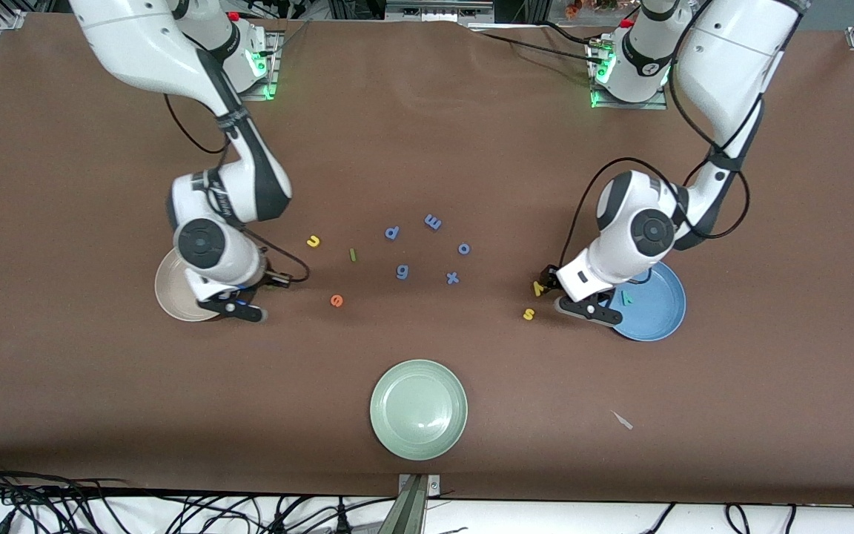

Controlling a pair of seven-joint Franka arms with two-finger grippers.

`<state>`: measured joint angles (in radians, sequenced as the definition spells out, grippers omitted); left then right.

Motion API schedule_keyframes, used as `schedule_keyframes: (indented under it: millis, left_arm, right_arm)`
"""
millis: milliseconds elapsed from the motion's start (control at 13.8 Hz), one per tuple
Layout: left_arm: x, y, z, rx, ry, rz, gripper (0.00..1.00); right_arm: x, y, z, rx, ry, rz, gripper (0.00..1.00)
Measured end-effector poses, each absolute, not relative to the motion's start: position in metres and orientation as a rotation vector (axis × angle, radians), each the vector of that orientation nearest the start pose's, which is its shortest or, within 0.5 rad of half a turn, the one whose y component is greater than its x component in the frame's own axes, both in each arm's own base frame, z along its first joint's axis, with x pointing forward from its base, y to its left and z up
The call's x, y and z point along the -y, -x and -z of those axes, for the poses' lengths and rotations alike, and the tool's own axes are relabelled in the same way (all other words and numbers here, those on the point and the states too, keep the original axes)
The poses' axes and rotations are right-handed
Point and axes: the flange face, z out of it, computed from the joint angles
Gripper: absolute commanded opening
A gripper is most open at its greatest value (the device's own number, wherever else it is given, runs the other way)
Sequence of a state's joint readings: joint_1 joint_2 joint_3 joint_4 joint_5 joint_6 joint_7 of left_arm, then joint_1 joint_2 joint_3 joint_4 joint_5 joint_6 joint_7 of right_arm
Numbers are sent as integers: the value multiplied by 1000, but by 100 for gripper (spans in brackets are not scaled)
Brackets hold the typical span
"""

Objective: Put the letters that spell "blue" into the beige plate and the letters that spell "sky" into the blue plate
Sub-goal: 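Reach the yellow k with the left gripper while the right gripper drops the b, then grasp the yellow k with the left gripper and drop it on the blue plate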

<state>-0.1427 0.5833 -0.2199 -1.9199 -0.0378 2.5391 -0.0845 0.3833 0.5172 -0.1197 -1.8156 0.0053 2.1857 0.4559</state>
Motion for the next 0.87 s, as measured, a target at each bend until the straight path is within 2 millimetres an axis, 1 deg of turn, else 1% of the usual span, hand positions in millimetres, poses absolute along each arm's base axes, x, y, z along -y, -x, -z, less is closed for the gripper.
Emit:
schedule_keyframes:
  millis: [145, 289, 362, 434, 506, 579, 651, 723, 795, 868]
  left_arm:
    - [240, -583, -184, -313, 3280, 13, 79]
    - [252, -577, -175, -299, 3283, -1, 79]
    - [253, -575, -172, -296, 3282, -9, 76]
    - [252, -575, -170, -293, 3282, -14, 65]
    - [251, -575, -170, -292, 3281, -14, 53]
    - [251, -575, -170, -291, 3281, -13, 39]
    - [249, -576, -170, -288, 3280, -11, 27]
    - [248, -577, -171, -285, 3278, -9, 18]
    - [247, -577, -170, -285, 3277, -8, 15]
    - [246, -578, -170, -290, 3274, -7, 12]
  right_arm:
    - [-129, -604, -251, -191, 3241, -187, 6]
    - [-92, -589, -243, -97, 3246, -148, 8]
    - [-74, -579, -235, -51, 3249, -121, 21]
    - [-57, -570, -225, -13, 3252, -103, 79]
    - [-46, -563, -218, 8, 3256, -99, 100]
    - [-43, -559, -214, 23, 3257, -101, 100]
    - [-45, -559, -215, 35, 3256, -103, 100]
    - [-50, -561, -219, 46, 3253, -115, 100]
    - [-60, -563, -226, 67, 3248, -145, 100]
    - [-76, -566, -235, 104, 3239, -176, 100]
